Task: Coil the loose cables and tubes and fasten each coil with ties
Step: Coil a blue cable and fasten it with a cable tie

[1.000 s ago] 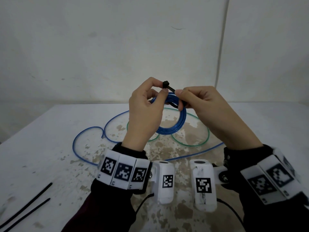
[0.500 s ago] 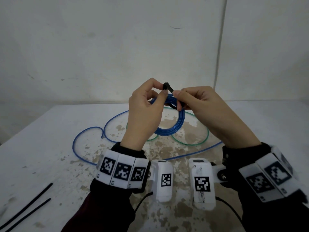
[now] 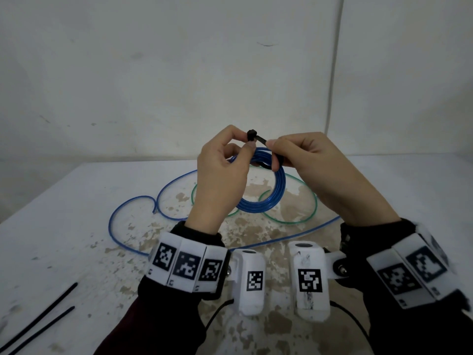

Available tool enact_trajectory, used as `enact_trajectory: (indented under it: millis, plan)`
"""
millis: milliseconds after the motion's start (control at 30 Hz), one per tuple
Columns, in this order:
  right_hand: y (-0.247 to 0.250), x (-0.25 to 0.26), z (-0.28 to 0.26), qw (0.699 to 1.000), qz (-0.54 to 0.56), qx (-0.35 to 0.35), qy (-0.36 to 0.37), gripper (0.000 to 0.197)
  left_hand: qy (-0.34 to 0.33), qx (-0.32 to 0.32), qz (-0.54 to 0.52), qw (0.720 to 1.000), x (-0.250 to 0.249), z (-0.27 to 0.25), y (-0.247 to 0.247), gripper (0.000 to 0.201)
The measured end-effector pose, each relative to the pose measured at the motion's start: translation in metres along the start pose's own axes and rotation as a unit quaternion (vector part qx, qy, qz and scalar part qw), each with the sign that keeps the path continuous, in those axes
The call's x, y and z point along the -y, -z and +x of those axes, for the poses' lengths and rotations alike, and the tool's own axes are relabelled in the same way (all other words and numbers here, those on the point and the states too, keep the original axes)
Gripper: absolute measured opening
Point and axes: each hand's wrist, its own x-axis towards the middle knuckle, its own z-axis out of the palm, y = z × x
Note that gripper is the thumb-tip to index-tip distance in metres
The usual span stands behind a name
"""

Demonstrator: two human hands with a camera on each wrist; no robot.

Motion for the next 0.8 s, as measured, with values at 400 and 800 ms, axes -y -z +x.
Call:
enact_trajectory:
  millis: [400,800]
  plan:
    - [-0.003,0.004,-0.002,1.000,0.013,0.000,-0.018,0.044,-0.035,-0.003,0.037,0.999,-0.002,-0.001,0.002,0.017]
    - [0.001,0.002,-0.002,0.998,0.035,-0.046,-0.031,0.008,-0.081,0.106,0.143,0.981,-0.007,-0.002,0.010,0.008]
